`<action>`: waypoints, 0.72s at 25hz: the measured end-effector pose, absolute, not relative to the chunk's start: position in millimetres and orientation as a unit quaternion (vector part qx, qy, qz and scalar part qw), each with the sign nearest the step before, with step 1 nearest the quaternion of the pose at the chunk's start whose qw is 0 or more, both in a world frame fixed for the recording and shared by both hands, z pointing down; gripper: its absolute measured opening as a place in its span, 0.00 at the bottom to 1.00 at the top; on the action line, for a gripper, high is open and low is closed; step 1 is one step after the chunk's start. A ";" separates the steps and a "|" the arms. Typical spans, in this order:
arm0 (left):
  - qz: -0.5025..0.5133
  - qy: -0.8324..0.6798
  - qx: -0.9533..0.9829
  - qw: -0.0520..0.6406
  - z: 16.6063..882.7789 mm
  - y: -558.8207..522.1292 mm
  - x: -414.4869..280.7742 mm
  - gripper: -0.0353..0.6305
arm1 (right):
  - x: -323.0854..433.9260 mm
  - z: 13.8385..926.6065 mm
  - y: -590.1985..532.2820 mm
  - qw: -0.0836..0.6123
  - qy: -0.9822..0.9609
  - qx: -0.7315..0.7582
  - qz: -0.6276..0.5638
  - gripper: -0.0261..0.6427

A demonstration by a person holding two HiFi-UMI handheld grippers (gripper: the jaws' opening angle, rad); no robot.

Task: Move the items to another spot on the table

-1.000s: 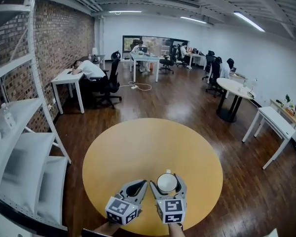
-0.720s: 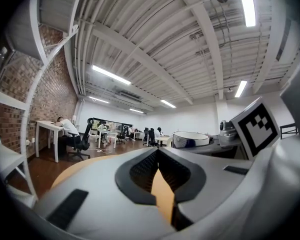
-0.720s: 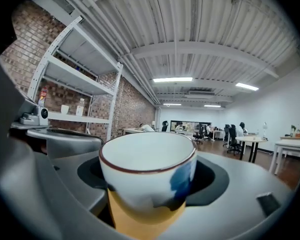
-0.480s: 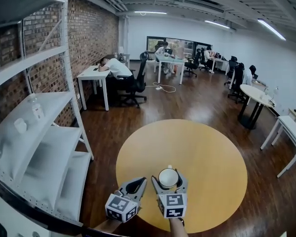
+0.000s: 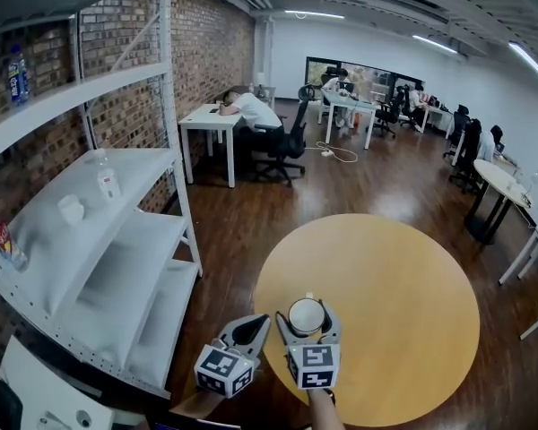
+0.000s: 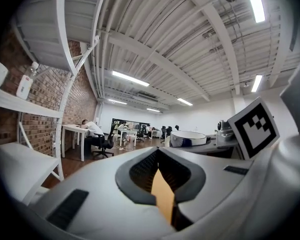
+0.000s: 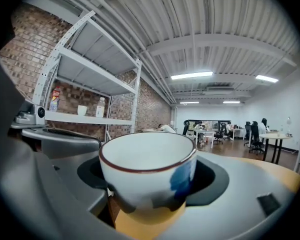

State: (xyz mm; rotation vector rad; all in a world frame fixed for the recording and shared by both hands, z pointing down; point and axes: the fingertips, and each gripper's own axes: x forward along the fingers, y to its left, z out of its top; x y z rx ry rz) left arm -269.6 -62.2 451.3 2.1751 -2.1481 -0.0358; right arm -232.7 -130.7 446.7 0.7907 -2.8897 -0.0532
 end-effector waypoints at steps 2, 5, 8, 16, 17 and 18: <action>-0.011 -0.709 0.704 0.040 451.3 -59.0 -280.3 0.06 | -246.7 450.0 -126.5 0.072 -0.964 0.254 -0.017 0.64; -0.011 -0.718 0.695 0.038 447.2 -61.0 -294.8 0.06 | -264.5 451.0 -129.7 0.069 -0.967 0.246 -0.017 0.64; -0.008 -0.724 0.689 0.039 451.4 -63.8 -309.5 0.06 | -281.0 455.9 -134.2 0.066 -0.968 0.240 -0.015 0.64; 0.008 -0.734 0.676 0.068 482.8 -86.0 -342.2 0.06 | -318.1 500.9 -161.7 0.057 -0.972 0.228 -0.003 0.64; 0.009 -0.735 0.675 0.071 486.9 -91.5 -347.3 0.06 | -323.6 509.8 -166.7 0.063 -0.972 0.226 -0.001 0.64; 0.009 -0.735 0.674 0.075 491.2 -97.7 -352.1 0.06 | -328.6 519.0 -171.9 0.069 -0.972 0.223 0.003 0.64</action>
